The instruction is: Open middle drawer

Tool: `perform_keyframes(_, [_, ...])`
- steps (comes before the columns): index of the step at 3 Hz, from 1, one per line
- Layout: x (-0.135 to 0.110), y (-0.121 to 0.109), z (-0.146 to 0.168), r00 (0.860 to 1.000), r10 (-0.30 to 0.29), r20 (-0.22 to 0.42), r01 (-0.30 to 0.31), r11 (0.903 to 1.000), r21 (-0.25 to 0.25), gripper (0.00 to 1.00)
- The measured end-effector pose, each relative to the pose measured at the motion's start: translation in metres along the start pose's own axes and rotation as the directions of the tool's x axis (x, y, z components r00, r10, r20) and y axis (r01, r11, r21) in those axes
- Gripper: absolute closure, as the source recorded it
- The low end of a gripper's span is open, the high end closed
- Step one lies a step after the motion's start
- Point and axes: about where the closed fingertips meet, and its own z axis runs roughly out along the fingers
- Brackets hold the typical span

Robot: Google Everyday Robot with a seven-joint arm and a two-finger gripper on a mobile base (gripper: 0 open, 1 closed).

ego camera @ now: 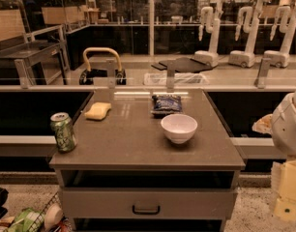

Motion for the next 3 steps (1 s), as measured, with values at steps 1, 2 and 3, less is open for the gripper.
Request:
perform_keyframes(1, [-0.001,0.003,0.004,1.0,-0.003,0.002,0.003,1.0,0.006,0.0])
perform_keyframes(2, [-0.008,0.028,0.057,0.995,-0.024,0.092,0.026,0.9995,-0.019,0.0])
perform_keyframes(3, [-0.011,0.057,0.119,0.991,-0.003,0.131,0.008,0.9992,-0.038,0.0])
